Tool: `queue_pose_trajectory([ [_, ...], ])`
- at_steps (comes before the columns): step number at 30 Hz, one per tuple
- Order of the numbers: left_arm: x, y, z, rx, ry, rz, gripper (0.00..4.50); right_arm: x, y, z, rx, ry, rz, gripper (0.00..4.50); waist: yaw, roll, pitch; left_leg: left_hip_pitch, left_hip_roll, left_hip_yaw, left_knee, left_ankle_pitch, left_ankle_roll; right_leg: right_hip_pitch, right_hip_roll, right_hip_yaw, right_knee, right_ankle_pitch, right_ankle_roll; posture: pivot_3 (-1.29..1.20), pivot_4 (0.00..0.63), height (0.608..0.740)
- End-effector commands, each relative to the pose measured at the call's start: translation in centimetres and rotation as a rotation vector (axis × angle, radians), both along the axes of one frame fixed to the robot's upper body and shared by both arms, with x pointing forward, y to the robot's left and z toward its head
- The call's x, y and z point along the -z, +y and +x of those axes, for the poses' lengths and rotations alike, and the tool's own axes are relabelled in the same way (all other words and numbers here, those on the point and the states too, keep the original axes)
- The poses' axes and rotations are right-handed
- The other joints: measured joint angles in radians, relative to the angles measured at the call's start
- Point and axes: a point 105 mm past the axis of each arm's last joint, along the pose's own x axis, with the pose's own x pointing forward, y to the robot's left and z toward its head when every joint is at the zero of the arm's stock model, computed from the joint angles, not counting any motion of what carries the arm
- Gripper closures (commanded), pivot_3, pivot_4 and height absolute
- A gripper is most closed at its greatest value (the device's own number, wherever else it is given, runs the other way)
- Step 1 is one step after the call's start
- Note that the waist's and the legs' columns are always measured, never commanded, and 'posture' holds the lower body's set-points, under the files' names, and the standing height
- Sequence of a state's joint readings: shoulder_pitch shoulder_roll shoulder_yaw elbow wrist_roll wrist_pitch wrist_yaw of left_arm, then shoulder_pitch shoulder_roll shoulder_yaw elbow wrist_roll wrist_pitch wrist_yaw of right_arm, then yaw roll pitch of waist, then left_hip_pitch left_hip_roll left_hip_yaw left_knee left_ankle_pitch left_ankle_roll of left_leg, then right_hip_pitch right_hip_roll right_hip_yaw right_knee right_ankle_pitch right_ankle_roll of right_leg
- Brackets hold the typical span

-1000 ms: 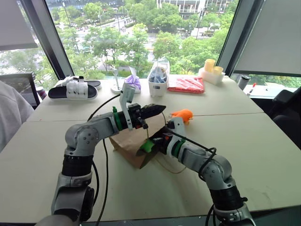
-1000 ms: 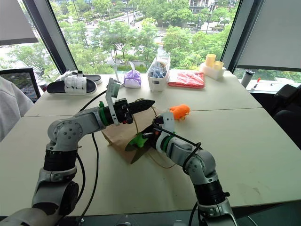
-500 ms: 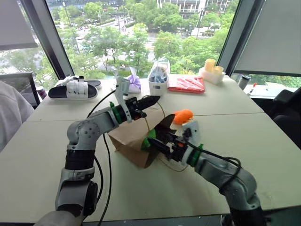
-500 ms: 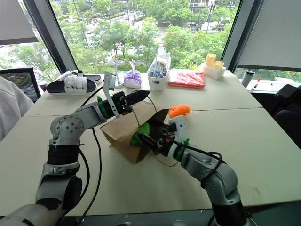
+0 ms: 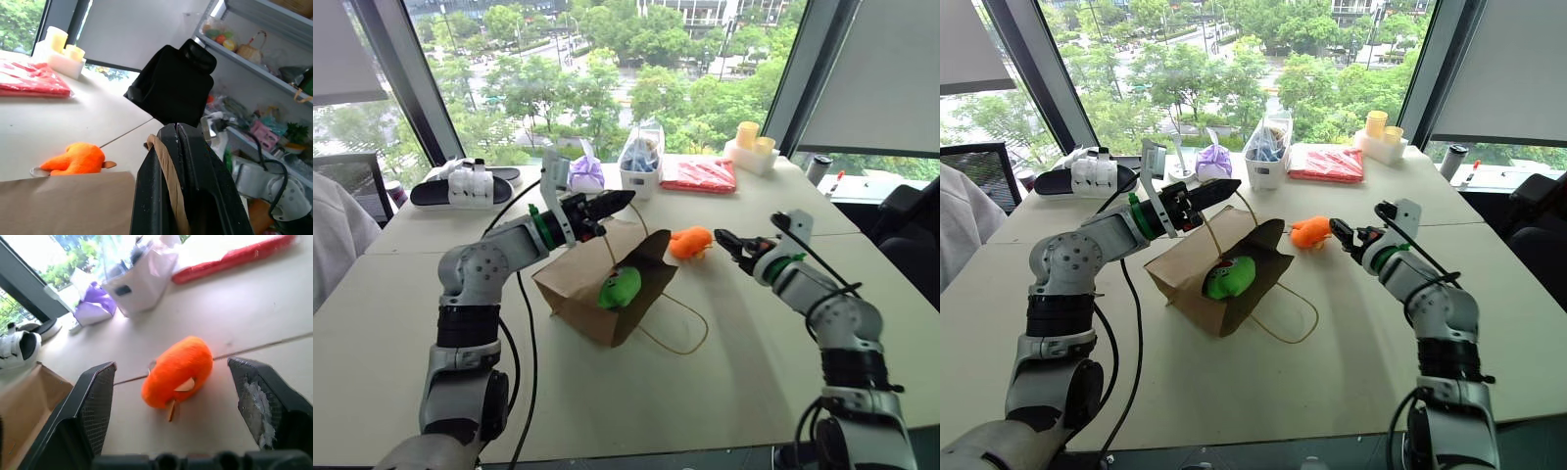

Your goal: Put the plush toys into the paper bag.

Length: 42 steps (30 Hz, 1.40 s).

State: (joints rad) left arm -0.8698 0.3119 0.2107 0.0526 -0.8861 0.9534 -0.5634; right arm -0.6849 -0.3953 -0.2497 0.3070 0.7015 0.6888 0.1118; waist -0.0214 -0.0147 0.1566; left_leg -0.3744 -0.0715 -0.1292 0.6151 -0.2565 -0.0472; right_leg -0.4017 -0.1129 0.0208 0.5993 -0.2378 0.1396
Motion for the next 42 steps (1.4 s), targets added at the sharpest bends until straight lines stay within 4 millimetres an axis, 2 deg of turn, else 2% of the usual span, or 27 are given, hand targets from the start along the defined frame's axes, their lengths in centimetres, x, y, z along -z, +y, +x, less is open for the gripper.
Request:
queue_pose_trajectory([
  [1, -1.8, 0.5, -0.9, 0.016, -0.064, -0.020, 4.50, 0.1, 1.2, 3.4, 0.069, 0.014, 0.010, 0.58, -0.006, 0.000, 0.000, 0.000, 0.000, 0.002, 0.000, 0.000, 0.000, 0.000, -0.001, 0.001, 0.000, 0.000, 0.000, 0.00, 0.150, 0.740],
  [4, -1.9, 1.1, -1.0, 0.002, -0.076, -0.014, 4.50, 0.6, 2.8, 5.1, 0.080, 0.068, 0.064, 0.58, -0.013, 0.000, 0.000, 0.000, -0.001, 0.002, -0.001, 0.000, 0.000, -0.001, -0.001, 0.001, -0.001, 0.000, 0.000, 0.00, 0.150, 0.740],
  [9, -1.9, 1.7, -0.7, -0.033, -0.070, -0.026, 4.50, 1.4, 4.3, 6.0, 0.076, 0.116, 0.081, 0.58, -0.018, 0.000, 0.000, 0.000, -0.001, 0.001, -0.001, 0.000, 0.000, 0.000, -0.001, 0.000, 0.000, 0.000, 0.000, 0.00, 0.150, 0.740],
  [12, -1.9, 1.9, -0.5, -0.050, -0.077, -0.029, 4.50, 1.2, 4.3, 6.2, 0.100, 0.114, 0.058, 1.36, -0.023, 0.000, 0.000, 0.000, -0.001, 0.001, -0.001, 0.000, 0.000, 0.000, -0.001, 0.000, 0.000, 0.000, 0.000, 0.00, 0.150, 0.740],
  [18, -2.0, 2.0, -0.4, -0.052, -0.061, -0.065, 4.50, 1.4, 3.8, 6.2, 0.129, 0.105, 0.053, 4.27, -0.024, 0.000, 0.000, 0.000, -0.001, 0.001, -0.001, 0.000, 0.000, 0.000, -0.001, 0.000, 0.000, 0.000, 0.000, 0.00, 0.150, 0.740],
  [21, -2.3, 2.1, -0.4, -0.036, -0.032, -0.117, 4.50, -0.6, 3.2, 6.5, 0.136, 0.025, 0.131, 4.40, -0.024, 0.000, 0.000, 0.000, -0.001, 0.001, -0.001, 0.000, 0.000, 0.000, -0.001, 0.000, 0.000, 0.000, 0.000, 0.00, 0.150, 0.740],
  [24, -2.7, 2.1, -0.2, -0.032, -0.012, -0.165, 4.50, -4.6, 1.9, 6.4, 0.121, -0.133, 0.211, 4.40, -0.024, 0.000, 0.000, 0.000, -0.001, 0.001, -0.001, 0.000, 0.000, 0.000, -0.001, 0.000, 0.000, 0.000, 0.000, 0.00, 0.150, 0.740],
  [27, -2.6, 2.1, 0.1, -0.036, -0.006, -0.165, 4.50, -7.8, 0.9, 4.6, 0.085, -0.259, 0.139, 4.40, -0.022, 0.000, 0.000, 0.000, -0.001, 0.000, -0.001, 0.000, 0.000, -0.001, -0.001, 0.000, 0.001, 0.000, 0.000, 0.00, 0.150, 0.740],
  [30, -2.6, 2.2, 0.5, -0.037, 0.013, -0.183, 4.50, -10.9, 0.5, 0.0, -0.010, -0.356, 0.063, 4.40, -0.016, 0.000, 0.000, -0.001, -0.001, -0.004, -0.001, 0.000, 0.000, -0.001, -0.001, -0.001, 0.001, 0.000, 0.000, 0.00, 0.150, 0.740],
  [33, -2.7, 2.4, 0.9, -0.031, 0.042, -0.218, 4.50, -10.4, 1.3, -4.6, -0.132, -0.327, -0.070, 4.40, -0.008, 0.000, 0.000, -0.002, -0.001, -0.007, -0.002, -0.001, 0.000, -0.001, -0.001, -0.002, 0.002, 0.000, 0.000, 0.00, 0.150, 0.740],
  [36, -2.9, 2.4, 1.1, -0.029, 0.046, -0.226, 4.50, -9.9, 2.0, -7.8, -0.209, -0.298, -0.098, 4.40, -0.012, 0.000, 0.000, -0.001, -0.001, -0.004, -0.001, -0.002, 0.003, -0.002, -0.002, -0.001, 0.000, 0.000, 0.000, 0.00, 0.150, 0.740],
  [39, -2.8, 2.4, 1.3, -0.026, 0.050, -0.222, 4.50, -10.8, 2.9, -9.8, -0.263, -0.308, -0.033, 4.40, -0.017, 0.000, 0.000, 0.000, 0.000, -0.003, -0.001, -0.003, 0.006, -0.001, -0.001, -0.001, 0.000, 0.000, 0.000, 0.00, 0.150, 0.740],
  [42, -2.7, 2.1, 1.4, -0.015, 0.053, -0.221, 4.50, -10.8, 4.8, -11.6, -0.362, -0.289, -0.024, 4.40, -0.015, 0.000, 0.000, 0.001, 0.000, -0.003, 0.000, -0.003, 0.006, 0.001, -0.001, -0.001, 0.001, 0.001, 0.000, 0.00, 0.150, 0.740],
])
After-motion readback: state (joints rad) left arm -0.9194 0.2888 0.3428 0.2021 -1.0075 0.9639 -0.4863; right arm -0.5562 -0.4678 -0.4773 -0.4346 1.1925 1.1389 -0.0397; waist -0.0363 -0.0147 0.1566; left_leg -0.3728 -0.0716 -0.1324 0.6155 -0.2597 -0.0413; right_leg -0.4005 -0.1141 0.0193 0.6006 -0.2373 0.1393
